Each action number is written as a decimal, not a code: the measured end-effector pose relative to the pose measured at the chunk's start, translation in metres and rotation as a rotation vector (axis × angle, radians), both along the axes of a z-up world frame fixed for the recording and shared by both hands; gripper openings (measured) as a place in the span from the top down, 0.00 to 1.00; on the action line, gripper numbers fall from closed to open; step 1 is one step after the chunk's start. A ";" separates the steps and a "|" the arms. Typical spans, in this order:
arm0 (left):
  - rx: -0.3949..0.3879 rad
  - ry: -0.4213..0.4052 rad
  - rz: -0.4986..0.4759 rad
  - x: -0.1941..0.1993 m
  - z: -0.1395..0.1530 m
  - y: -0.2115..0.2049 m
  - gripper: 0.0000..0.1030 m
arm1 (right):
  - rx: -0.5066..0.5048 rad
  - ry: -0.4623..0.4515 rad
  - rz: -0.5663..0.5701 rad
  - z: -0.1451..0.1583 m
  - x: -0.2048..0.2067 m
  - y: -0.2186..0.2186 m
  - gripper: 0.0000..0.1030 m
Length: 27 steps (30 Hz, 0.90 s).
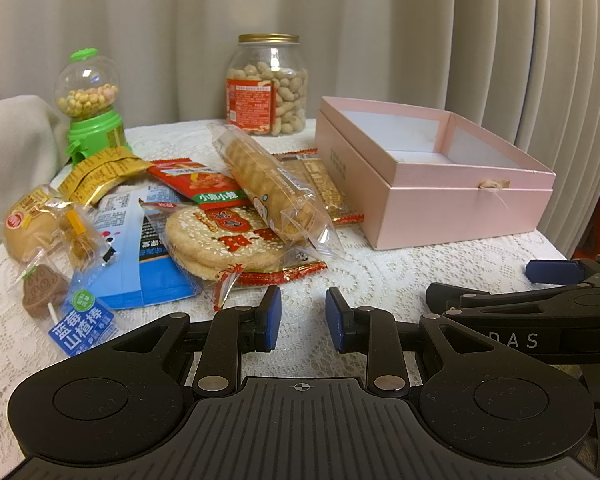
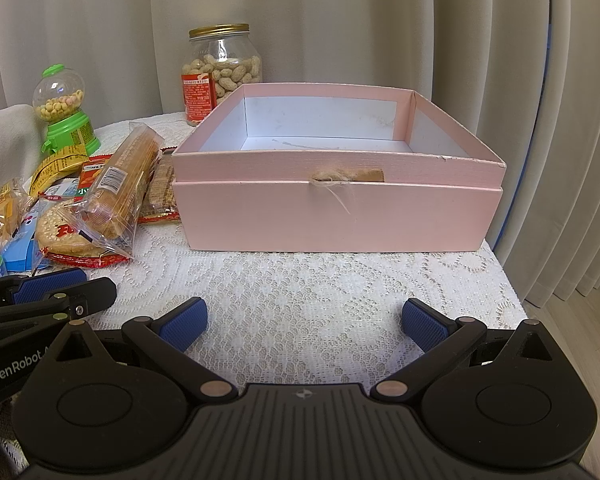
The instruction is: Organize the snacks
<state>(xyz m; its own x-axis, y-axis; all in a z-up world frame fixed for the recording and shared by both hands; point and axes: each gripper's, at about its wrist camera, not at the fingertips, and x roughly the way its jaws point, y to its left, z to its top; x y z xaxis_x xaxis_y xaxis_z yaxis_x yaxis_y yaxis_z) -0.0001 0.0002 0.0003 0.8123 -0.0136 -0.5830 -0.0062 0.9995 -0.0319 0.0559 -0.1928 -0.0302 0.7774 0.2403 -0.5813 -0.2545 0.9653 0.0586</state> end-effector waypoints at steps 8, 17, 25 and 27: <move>-0.020 -0.001 0.000 0.004 0.000 0.003 0.71 | 0.000 0.000 0.000 0.000 0.000 0.000 0.00; 0.023 0.002 0.000 0.000 0.000 -0.002 0.71 | 0.000 0.000 0.000 0.000 0.000 0.000 0.00; 0.026 0.002 0.000 0.000 0.000 -0.004 0.71 | 0.000 0.000 0.000 -0.001 0.000 0.000 0.00; 0.018 0.001 -0.003 0.000 0.000 -0.003 0.71 | 0.001 0.000 0.000 -0.002 0.002 -0.002 0.00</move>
<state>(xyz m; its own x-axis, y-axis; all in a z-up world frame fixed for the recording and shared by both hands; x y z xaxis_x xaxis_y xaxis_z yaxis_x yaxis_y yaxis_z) -0.0006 -0.0024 0.0007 0.8115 -0.0052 -0.5844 -0.0034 0.9999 -0.0135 0.0582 -0.1949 -0.0326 0.7774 0.2410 -0.5810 -0.2546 0.9652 0.0597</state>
